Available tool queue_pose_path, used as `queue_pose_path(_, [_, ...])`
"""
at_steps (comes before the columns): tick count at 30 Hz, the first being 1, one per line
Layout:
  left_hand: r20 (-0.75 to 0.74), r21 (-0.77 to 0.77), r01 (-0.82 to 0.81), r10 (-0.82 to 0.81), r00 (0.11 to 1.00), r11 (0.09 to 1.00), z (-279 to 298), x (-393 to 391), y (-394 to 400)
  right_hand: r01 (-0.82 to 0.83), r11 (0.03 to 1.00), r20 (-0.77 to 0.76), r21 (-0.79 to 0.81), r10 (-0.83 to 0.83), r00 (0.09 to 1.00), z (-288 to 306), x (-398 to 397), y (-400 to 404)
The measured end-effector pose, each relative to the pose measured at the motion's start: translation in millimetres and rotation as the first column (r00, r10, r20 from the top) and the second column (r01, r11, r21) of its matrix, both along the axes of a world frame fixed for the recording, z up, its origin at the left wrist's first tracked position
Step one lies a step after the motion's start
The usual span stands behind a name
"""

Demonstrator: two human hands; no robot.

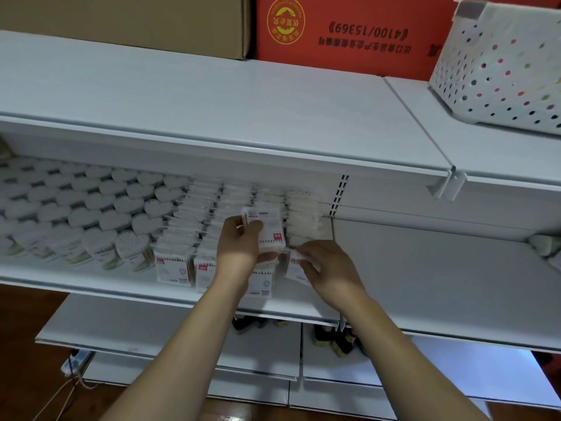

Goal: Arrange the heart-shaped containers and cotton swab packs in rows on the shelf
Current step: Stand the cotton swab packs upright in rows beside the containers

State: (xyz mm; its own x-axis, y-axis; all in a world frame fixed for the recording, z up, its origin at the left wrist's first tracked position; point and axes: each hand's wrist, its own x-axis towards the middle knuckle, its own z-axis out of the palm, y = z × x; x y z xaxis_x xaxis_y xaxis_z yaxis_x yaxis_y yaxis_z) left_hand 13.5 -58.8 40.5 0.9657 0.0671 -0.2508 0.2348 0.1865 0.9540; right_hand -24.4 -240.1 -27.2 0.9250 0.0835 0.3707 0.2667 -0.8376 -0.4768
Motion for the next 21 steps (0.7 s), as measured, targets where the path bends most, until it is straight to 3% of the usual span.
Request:
queue_pose_path(2, [-0.002,0.010,0.008,-0.008,1.000,1.000,-1.2,-1.7,2.2,-0.009,0.997,0.198,-0.072,0.023,0.980,-16.3,7.0,1.0])
queue_pose_path(4, [-0.008,0.015,0.032,-0.032,0.999,0.999,-1.2,-2.7,3.6,0.059,0.995,0.295,-0.076,-0.034,0.955,-26.5,12.1,0.4])
queue_pose_path(11, [0.001,0.097,0.124,-0.125,0.992,0.988,-2.7,-9.0,6.9,0.122,0.985,0.399,-0.120,-0.065,0.915,-36.4,16.9,-1.2])
queue_pose_path(14, [0.002,0.056,0.142,-0.142,0.990,0.988,-2.5,-9.8,6.0,0.183,0.981,0.373,-0.056,-0.150,0.916,-29.0,9.2,0.7])
queue_pose_path(17, [0.036,0.011,0.156,-0.156,0.987,0.988,-2.3,-9.9,1.5,0.223,0.951,0.308,0.215,-0.283,0.908,-5.7,-11.0,11.8])
queue_pose_path(21, [0.049,-0.023,0.121,-0.119,0.992,0.992,-1.0,-13.4,-15.2,0.306,0.767,-0.108,0.564,-0.298,0.948,25.3,-28.3,32.0])
